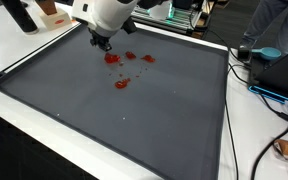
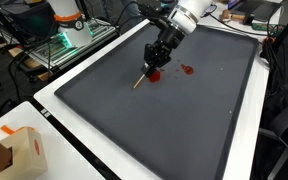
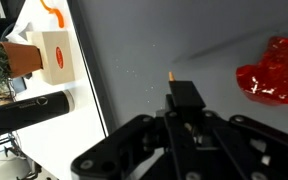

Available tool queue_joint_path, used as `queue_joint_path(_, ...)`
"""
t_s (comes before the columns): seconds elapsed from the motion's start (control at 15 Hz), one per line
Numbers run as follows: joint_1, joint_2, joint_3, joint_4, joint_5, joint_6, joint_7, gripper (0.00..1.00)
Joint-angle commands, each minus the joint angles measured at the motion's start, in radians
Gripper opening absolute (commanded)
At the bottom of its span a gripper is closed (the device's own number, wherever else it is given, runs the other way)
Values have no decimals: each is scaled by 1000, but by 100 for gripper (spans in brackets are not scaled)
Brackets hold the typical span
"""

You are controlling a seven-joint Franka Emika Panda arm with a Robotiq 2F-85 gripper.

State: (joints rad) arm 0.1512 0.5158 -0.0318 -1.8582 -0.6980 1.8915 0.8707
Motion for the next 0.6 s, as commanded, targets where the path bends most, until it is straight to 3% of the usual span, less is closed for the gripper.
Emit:
queue_joint_path(0.0,-14,-21,5,-16,50,-5,-72,3)
queue_joint_path(0.53,-36,-92,-2,-54,149,31,-207,3)
